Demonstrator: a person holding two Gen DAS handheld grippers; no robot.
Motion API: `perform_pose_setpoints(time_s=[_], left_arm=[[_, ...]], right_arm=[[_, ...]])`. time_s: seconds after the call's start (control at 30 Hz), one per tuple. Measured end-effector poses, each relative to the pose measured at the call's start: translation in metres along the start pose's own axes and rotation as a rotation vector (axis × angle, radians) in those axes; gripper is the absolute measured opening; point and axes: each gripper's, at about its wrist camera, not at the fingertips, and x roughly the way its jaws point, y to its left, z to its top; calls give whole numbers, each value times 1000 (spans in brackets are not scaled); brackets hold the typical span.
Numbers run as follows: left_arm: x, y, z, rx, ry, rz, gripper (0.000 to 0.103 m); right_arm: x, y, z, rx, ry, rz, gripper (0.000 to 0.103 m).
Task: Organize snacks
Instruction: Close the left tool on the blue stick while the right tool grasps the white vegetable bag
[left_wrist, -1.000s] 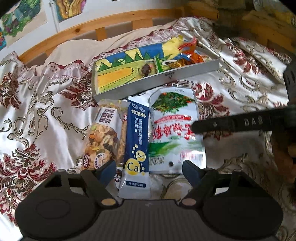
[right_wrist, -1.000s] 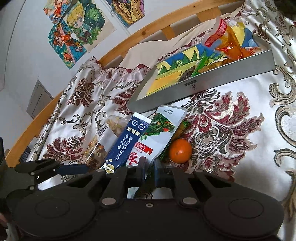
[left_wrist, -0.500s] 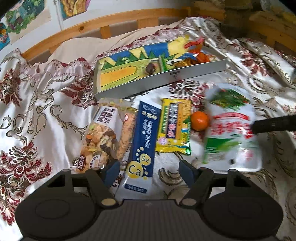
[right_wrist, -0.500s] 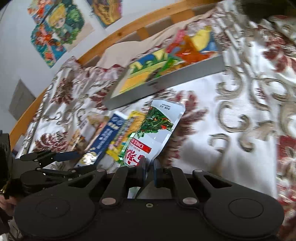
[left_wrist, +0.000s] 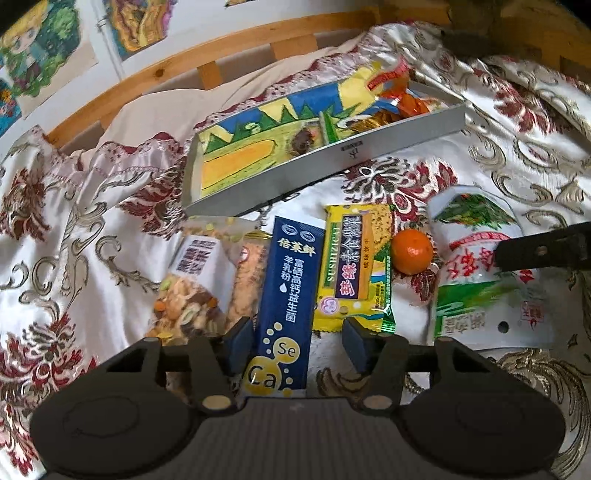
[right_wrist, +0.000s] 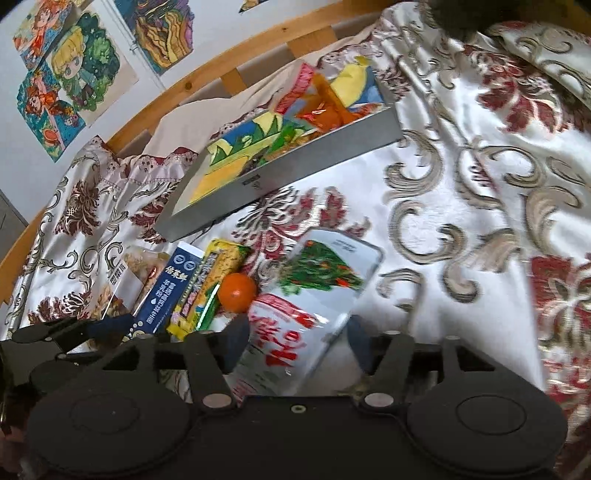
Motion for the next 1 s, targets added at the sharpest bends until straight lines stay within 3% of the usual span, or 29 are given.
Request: perform_pose_setpoints(time_s=[0.07,0.23,0.4,0.5,0.63,0.87,1.0], left_arm=[[3,-1,1,31,1,-6,62],[8,8,2,-20,-4,-32,61],[14,2,2,2,-1,-8,56],[15,-1,1,30,14,7,43],[14,0,1,18,42,1,37],[5,2,3,-17,83,-11,33],[-7,-1,1,-34,109,-39,32]], right_arm=[[6,11,0,-24,-9,-4,78],[22,22,-2,-65,-13,-21,79],[31,27,-3,-75,-29,-12,92],[38,35,-7,-127,-36,-33,96],[38,42,-12,-197,-46,-94,76],[31,40,-15,-213,-39,-53,56],[21,37,-16,-195,-28,-28,49]])
